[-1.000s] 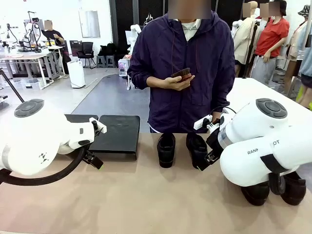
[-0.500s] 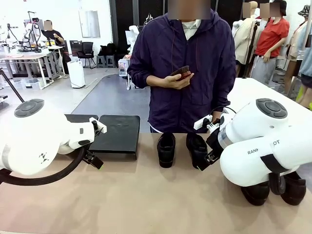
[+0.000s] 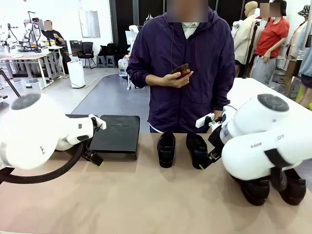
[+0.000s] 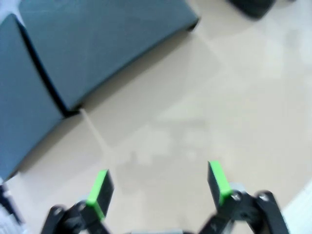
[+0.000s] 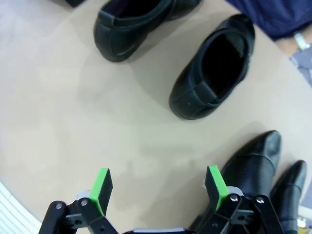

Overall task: Organize the shoes by placing them on the stand.
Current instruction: Pick up one Shoe and place it in the middle of the table.

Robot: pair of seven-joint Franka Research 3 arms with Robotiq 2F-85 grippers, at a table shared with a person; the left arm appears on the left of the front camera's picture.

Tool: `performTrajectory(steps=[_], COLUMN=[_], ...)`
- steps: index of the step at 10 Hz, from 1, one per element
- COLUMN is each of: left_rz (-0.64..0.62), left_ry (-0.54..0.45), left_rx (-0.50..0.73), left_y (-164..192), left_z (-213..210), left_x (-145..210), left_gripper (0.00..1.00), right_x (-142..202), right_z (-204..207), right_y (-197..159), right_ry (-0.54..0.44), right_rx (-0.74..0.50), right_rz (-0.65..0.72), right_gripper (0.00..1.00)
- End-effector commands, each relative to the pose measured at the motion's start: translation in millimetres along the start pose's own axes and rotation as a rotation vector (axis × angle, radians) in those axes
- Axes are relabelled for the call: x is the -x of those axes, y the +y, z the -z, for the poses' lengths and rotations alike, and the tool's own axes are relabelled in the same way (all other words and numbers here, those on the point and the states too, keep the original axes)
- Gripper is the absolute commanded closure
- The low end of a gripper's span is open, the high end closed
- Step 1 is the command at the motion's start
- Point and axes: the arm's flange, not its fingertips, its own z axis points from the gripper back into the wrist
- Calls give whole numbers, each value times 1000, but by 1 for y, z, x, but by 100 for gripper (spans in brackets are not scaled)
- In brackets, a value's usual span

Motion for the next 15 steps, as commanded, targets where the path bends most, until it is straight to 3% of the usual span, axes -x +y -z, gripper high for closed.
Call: performTrajectory(steps=[1,3,4,7,8,11,12,13,15], left_rz=[-59,-61,-58,-95,-117,-223,-248,-188,-188], left_ry=[83,25,7,-168,-207,-313,-317,-274,-274], left_rx=[142,183,164,175,143,70,21,69,69], left_y=[21,41,56,87,87,91,96,94,94], left_z=[-76,-161,-206,-331,-351,-364,-358,-382,-382], left_x=[-9,-11,-9,35,51,83,79,80,80], left_gripper=[0,0,0,0,0,0,0,0,0], right_x=[-11,-3,11,81,104,134,132,132,132], right_z=[-66,-152,-200,-328,-356,-372,-388,-388,-388], right_y=[-25,-41,-43,-72,-81,-97,-89,-89,-89], right_ry=[23,-8,-47,-161,-207,-224,-246,-246,-246], right_rx=[-84,-38,-36,56,76,124,82,82,82], right_rz=[80,189,167,278,339,447,397,397,397], right_gripper=[0,0,0,0,0,0,0,0,0])
